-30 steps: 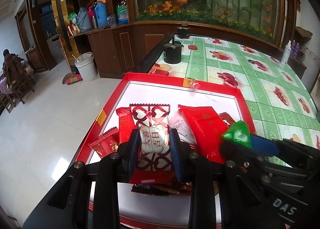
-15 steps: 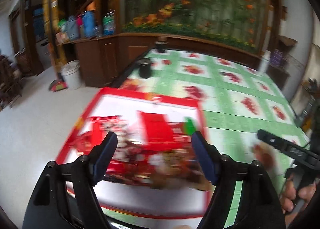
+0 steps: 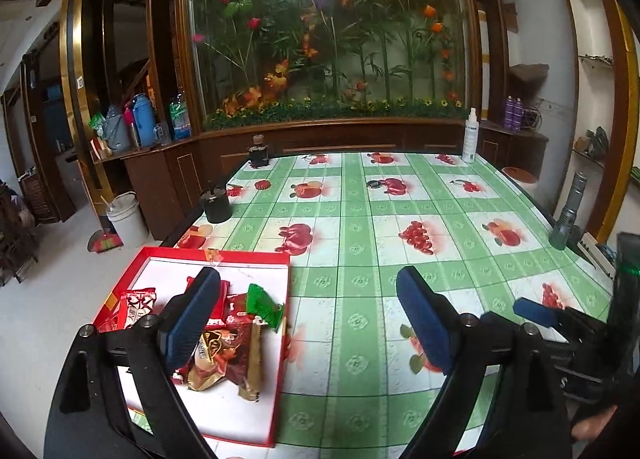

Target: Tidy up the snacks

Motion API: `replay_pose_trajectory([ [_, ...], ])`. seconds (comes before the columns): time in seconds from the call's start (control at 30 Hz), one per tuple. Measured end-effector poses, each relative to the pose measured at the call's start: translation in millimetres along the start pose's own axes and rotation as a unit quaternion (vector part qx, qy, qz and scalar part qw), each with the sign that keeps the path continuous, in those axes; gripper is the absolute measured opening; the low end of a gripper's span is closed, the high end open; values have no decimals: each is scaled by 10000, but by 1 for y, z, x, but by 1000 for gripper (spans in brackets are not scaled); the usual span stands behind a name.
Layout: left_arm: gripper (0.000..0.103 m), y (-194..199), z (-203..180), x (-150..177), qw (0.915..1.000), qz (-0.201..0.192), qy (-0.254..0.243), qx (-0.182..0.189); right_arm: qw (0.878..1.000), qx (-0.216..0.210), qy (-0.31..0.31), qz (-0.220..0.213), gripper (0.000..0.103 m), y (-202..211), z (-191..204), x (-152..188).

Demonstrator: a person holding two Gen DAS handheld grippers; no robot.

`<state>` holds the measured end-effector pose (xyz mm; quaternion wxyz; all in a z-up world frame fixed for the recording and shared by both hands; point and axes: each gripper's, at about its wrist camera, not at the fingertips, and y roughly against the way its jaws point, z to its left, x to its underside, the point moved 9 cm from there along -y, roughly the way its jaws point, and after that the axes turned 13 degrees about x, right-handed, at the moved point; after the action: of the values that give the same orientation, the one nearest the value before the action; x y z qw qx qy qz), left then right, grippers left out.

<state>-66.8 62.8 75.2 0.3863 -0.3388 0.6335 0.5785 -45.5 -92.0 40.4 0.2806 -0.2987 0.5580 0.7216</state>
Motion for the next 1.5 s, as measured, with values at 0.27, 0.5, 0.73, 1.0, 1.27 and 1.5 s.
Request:
replay_pose_trajectory([
  [0.27, 90, -3, 5, -4, 9992, -54, -19, -398, 9997, -21, -105, -227, 72, 12, -8, -17],
  [0.5, 90, -1, 19, 3, 9993, 4, 46, -359, 9997, -79, -104, -200, 72, 3, 12, -20],
  [0.73, 90, 0, 28, 14, 9996, 82, 187, -212, 9999, 37, 91, -71, 72, -2, 28, -11],
  [1.0, 90, 21, 60, 28, 9988, 34, 286, -388, 9981, -206, 585, 15, 72, -4, 85, 3],
  [1.27, 90, 59, 148, 53, 9870, -41, 967, -1281, 9949, -302, 941, -204, 72, -5, 162, 8],
  [1.5, 90, 76, 206, 82, 9721, 84, 1273, -1967, 9879, -649, 1398, -177, 72, -2, 216, 18],
])
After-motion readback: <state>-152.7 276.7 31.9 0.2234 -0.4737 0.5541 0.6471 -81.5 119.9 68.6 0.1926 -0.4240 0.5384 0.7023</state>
